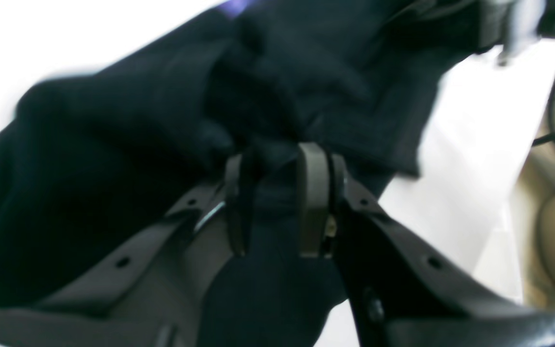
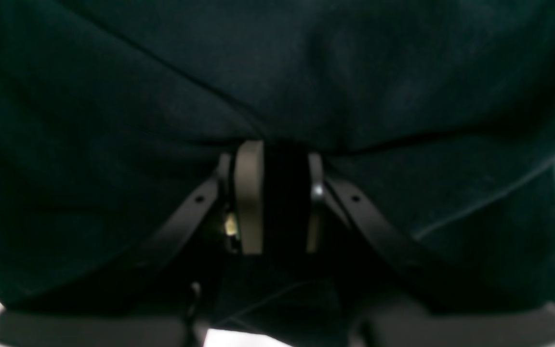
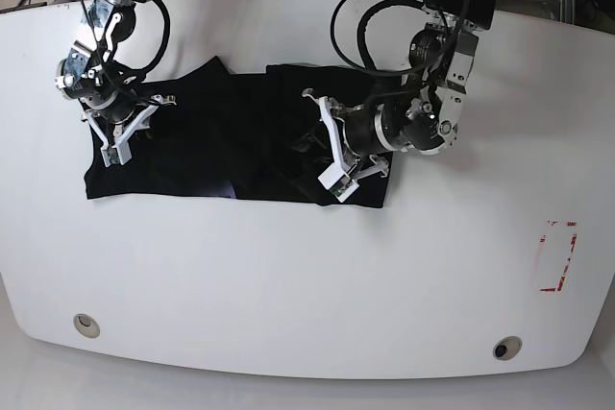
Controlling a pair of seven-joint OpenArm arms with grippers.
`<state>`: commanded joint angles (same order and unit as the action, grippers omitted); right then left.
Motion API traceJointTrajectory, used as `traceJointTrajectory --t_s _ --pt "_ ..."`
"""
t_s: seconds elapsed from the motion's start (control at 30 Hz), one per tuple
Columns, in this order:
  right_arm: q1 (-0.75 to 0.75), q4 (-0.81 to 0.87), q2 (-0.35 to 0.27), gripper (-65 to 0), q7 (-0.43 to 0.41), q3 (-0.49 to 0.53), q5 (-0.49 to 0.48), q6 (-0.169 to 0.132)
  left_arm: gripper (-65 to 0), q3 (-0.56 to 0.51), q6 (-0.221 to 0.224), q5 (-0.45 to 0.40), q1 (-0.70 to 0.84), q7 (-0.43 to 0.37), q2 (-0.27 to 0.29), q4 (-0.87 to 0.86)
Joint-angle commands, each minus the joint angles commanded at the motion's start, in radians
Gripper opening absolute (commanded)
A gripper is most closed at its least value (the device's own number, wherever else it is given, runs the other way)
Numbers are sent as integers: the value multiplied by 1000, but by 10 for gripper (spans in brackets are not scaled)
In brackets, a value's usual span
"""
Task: Layout the t-shirt on the table in an organized manner, then fold the t-shirt properly
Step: 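Press and smooth the folded section with the left gripper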
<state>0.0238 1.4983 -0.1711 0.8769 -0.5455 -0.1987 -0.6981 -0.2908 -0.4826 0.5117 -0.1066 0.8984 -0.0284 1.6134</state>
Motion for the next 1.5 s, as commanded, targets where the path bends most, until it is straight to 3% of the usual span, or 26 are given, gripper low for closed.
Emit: traceJointTrajectory --t_s 0.13,0.47,0.57,0.77,0.93,1.23,1.5 --pt "0 0 0 -534 0 0 0 0 -518 -5 0 -15 -57 -17 17 -84" --pt "0 0 0 -534 0 0 0 0 -518 -132 0 -14 -259 -253 124 -456" --pt "0 0 0 -534 0 0 0 0 -518 -141 0 -14 -305 -285 157 -517" --pt "0 0 0 -534 0 0 0 0 -518 -138 0 -12 -344 -288 185 -528" --pt "-2 0 0 -533 0 0 0 0 -518 -135 2 -12 -304 -285 184 -388" --pt "-8 5 0 -530 0 0 -6 0 -518 -38 6 -14 -95 -278 11 -74" --pt "-17 5 0 -528 0 -2 -5 0 -518 103 3 -14 35 -222 -91 -11"
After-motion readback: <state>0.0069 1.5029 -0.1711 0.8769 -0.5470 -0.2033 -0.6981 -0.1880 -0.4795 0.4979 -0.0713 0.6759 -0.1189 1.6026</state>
